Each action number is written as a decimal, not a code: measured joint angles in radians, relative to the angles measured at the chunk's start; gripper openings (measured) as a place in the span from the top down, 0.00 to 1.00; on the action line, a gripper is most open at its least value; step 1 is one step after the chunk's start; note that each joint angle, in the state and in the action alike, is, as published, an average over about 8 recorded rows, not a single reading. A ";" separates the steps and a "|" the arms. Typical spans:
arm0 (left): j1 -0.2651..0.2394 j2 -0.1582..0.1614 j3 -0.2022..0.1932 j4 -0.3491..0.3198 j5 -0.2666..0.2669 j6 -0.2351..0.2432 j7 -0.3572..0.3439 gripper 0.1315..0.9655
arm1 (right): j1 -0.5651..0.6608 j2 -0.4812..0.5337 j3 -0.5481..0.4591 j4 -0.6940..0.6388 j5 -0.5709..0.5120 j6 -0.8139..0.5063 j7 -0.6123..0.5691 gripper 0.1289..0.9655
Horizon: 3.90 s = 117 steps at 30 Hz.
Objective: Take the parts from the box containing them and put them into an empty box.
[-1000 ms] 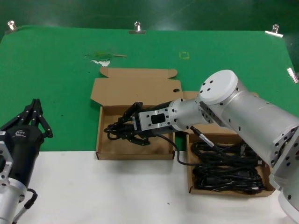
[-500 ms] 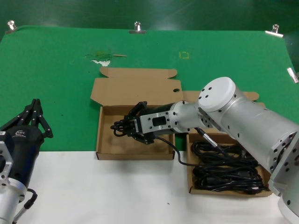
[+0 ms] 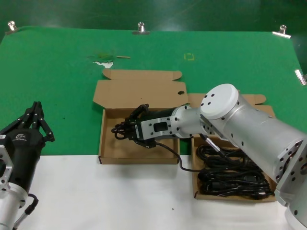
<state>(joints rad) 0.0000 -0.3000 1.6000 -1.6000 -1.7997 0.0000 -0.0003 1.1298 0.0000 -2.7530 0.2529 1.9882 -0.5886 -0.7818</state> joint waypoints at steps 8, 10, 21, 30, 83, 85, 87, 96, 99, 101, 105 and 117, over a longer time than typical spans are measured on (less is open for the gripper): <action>0.000 0.000 0.000 0.000 0.000 0.000 0.000 0.98 | -0.007 0.000 0.000 0.009 0.000 0.013 -0.006 0.78; 0.000 0.000 0.000 0.000 0.000 0.000 0.000 0.98 | -0.009 0.000 0.000 0.010 0.001 0.014 -0.007 0.78; 0.000 0.000 0.000 0.000 0.000 0.000 0.000 0.98 | -0.011 0.000 0.000 0.008 0.049 0.022 -0.038 0.63; 0.000 0.000 0.000 0.000 0.000 0.000 0.000 0.97 | -0.011 0.000 0.000 0.008 0.058 0.023 -0.044 0.41; 0.000 0.000 0.000 0.000 0.000 0.000 0.000 0.07 | -0.666 0.176 0.675 0.792 -0.086 0.354 0.439 0.00; 0.000 0.000 0.000 0.000 0.000 0.000 0.000 0.05 | -0.696 0.184 0.706 0.828 -0.093 0.369 0.462 0.00; 0.000 0.000 0.000 0.000 0.000 0.000 0.000 0.03 | -0.726 0.192 0.737 0.864 -0.099 0.384 0.483 0.00; 0.000 0.000 0.000 0.000 0.000 0.000 0.000 0.01 | -0.860 0.228 0.875 1.024 -0.129 0.452 0.582 0.00; 0.000 0.000 0.000 0.000 0.000 0.000 0.000 0.00 | -0.905 0.240 0.921 1.077 -0.138 0.474 0.615 0.00; 0.000 0.000 0.000 0.000 0.000 0.000 0.000 0.00 | -0.935 0.248 0.952 1.114 -0.145 0.490 0.637 0.00; 0.000 0.000 0.000 0.000 0.000 0.000 0.000 0.00 | -0.995 0.264 1.014 1.185 -0.158 0.520 0.682 0.00; 0.000 0.000 0.000 0.000 0.000 0.000 0.000 0.00 | -1.092 0.290 1.114 1.301 -0.180 0.569 0.754 0.00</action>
<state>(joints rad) 0.0000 -0.3000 1.5999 -1.6000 -1.8000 0.0000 0.0000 0.0382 0.2898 -1.6394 1.5543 1.8085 -0.0193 -0.0281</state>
